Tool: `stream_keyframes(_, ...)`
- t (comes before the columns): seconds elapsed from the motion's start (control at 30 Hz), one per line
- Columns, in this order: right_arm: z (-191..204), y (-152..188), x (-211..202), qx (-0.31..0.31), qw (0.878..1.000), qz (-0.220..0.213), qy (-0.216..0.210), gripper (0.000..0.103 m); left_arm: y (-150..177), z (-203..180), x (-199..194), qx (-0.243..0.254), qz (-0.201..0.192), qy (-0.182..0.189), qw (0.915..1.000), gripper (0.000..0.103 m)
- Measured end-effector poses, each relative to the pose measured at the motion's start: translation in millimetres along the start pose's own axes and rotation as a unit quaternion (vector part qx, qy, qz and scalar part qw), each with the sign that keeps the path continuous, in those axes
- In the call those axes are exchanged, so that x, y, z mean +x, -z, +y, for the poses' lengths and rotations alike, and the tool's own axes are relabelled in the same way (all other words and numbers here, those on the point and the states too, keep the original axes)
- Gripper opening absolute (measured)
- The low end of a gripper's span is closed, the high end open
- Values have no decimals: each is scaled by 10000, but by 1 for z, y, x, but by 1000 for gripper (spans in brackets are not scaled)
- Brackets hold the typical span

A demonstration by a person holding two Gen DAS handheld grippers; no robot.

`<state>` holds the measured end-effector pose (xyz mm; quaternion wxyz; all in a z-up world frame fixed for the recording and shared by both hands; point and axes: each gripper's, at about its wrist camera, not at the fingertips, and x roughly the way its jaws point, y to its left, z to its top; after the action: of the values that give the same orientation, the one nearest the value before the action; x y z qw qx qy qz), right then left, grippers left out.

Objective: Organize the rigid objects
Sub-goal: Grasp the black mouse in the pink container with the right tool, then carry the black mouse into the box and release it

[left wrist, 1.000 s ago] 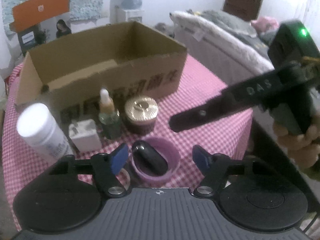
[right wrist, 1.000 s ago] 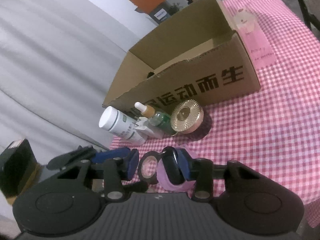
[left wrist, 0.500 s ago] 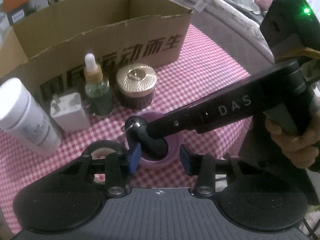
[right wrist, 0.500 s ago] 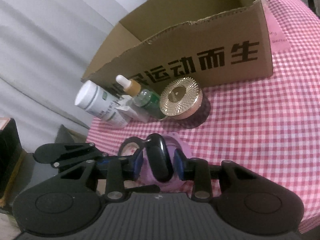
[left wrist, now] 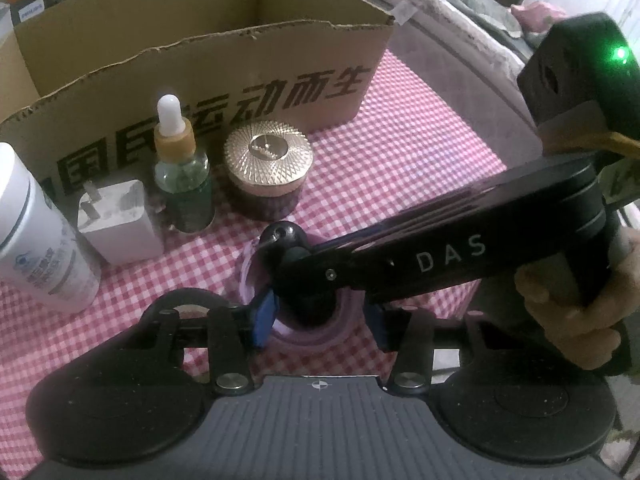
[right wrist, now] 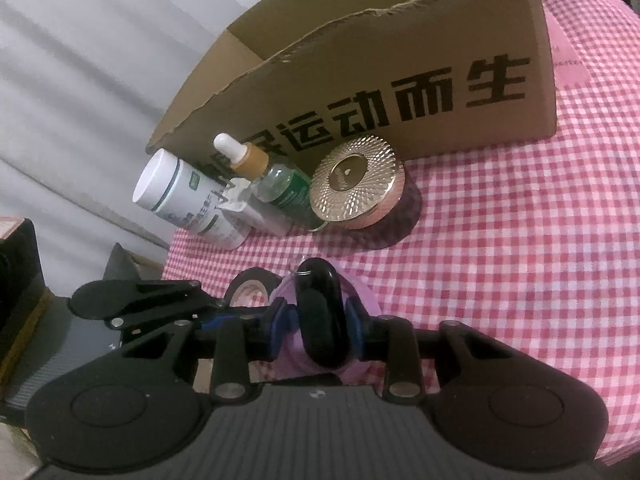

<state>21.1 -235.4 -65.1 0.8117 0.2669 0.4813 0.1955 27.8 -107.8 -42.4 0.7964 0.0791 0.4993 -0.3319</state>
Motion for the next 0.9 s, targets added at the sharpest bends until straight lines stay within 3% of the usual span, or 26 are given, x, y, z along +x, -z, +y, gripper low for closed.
stream_keyframes(0.2,-14,3,-5,312,9991,-230,-179,24,0,-2,0,13,-86,-89,9999,45)
stream_keyframes(0.5,-18,10,-25,347,9980,-456,-285,21,-4,-9,-5,139,-273,-273,9992,33)
stream_keyframes(0.9,25,9,-47,-173,9958,-803,-406,17,-3,-12,-48,135,-862,-440,9952,32)
